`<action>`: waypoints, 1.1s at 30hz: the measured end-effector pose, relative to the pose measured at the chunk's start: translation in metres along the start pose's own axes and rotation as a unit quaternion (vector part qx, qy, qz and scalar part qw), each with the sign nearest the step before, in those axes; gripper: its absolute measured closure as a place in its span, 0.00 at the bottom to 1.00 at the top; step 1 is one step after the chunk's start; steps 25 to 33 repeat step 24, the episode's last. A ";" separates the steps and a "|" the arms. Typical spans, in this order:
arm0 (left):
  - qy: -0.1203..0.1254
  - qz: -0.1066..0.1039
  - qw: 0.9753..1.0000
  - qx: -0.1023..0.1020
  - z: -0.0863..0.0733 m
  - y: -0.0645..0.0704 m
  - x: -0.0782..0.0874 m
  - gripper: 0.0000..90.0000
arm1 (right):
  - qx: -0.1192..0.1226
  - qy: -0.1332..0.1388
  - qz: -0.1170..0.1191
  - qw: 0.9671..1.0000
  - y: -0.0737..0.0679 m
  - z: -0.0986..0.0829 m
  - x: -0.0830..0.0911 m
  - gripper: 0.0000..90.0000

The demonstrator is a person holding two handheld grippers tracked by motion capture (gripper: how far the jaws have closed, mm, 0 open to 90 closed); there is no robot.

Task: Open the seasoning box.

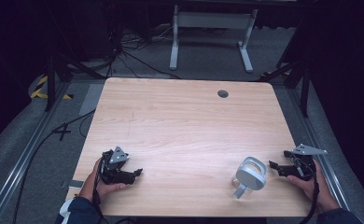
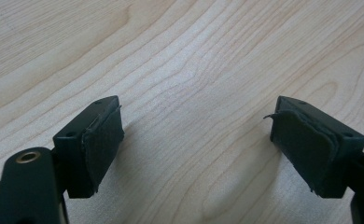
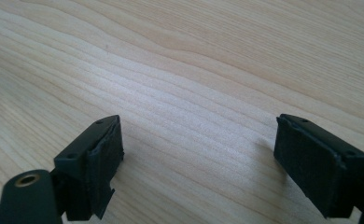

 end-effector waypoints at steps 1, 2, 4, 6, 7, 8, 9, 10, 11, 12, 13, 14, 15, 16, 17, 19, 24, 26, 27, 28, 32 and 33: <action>0.000 0.000 1.000 0.000 0.000 0.000 0.000 0.19 | 0.000 0.000 0.000 1.000 0.000 0.000 0.000 0.17; 0.000 0.000 1.000 0.000 0.000 0.000 0.000 0.19 | 0.000 0.000 0.000 1.000 0.000 0.000 0.000 0.17; 0.000 0.000 1.000 0.000 0.000 0.000 0.000 0.19 | 0.000 0.000 0.000 1.000 0.000 0.000 0.000 0.17; -0.001 -0.001 1.000 0.002 0.000 0.000 0.000 0.19 | 0.000 0.000 0.000 1.000 0.000 0.000 0.000 0.17; -0.002 -0.002 1.000 0.002 0.000 0.000 0.000 0.19 | 0.000 0.000 0.000 1.000 0.000 0.000 0.000 0.17; -0.002 -0.001 1.000 -0.001 0.000 0.000 0.000 0.19 | 0.000 0.000 0.000 1.000 0.000 0.000 0.000 0.17; -0.002 -0.001 1.000 -0.002 0.000 0.000 0.000 0.19 | 0.000 0.000 0.000 1.000 0.000 0.000 0.000 0.17; -0.003 -0.002 1.000 -0.001 0.000 0.000 0.000 0.19 | 0.000 0.000 0.000 1.000 0.000 0.000 0.000 0.17; -0.002 -0.002 1.000 0.000 0.000 0.000 0.000 0.19 | 0.000 0.000 0.000 1.000 0.000 0.000 0.000 0.17; -0.002 -0.002 1.000 0.000 0.000 0.000 0.000 0.19 | 0.000 0.000 0.000 1.000 0.000 0.000 0.000 0.17; -0.002 0.000 1.000 -0.002 0.000 0.000 0.000 0.19 | 0.000 0.000 0.000 1.000 0.000 0.000 0.000 0.17; -0.003 -0.001 1.000 -0.001 0.000 0.000 0.000 0.19 | 0.000 0.000 0.001 1.000 0.000 0.000 0.000 0.17; -0.002 -0.001 1.000 -0.002 0.000 0.000 0.000 0.19 | 0.000 0.000 0.001 1.000 0.000 0.000 0.000 0.17; -0.003 -0.001 1.000 0.001 0.000 0.000 0.000 0.19 | 0.001 0.000 0.001 1.000 0.000 0.000 0.000 0.17; -0.003 -0.001 1.000 0.000 0.000 0.000 0.000 0.19 | 0.001 0.000 0.001 1.000 0.000 0.000 0.000 0.17; -0.002 0.000 1.000 0.000 0.000 0.000 0.000 0.19 | 0.000 0.000 0.002 1.000 -0.001 0.000 0.000 0.17; -0.001 0.001 1.000 0.005 0.000 0.000 -0.001 0.18 | 0.001 0.000 0.003 1.000 -0.001 0.000 0.000 0.17; -0.001 0.001 1.000 0.005 0.000 0.000 -0.001 0.18 | 0.001 0.000 0.003 1.000 -0.001 0.000 0.000 0.17; -0.001 0.001 1.000 0.005 0.000 0.000 -0.001 0.18 | 0.001 0.000 0.003 1.000 -0.001 0.000 0.000 0.17; -0.001 0.001 1.000 0.005 0.000 0.000 -0.001 0.18 | 0.001 0.000 0.003 1.000 -0.001 0.000 0.000 0.17; -0.001 0.001 1.000 0.005 0.000 0.000 -0.001 0.18 | 0.001 0.000 0.003 1.000 -0.001 0.000 0.000 0.17; -0.001 0.001 1.000 0.005 0.000 0.000 -0.001 0.18 | 0.001 0.000 0.003 1.000 -0.001 0.000 0.000 0.17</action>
Point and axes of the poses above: each handheld gripper's, and its own axes: x roughly backward along the jaws, z roughly out of its top, y roughly to its right, the point moved 7 cm from there along -x, roughly forward along the jaws
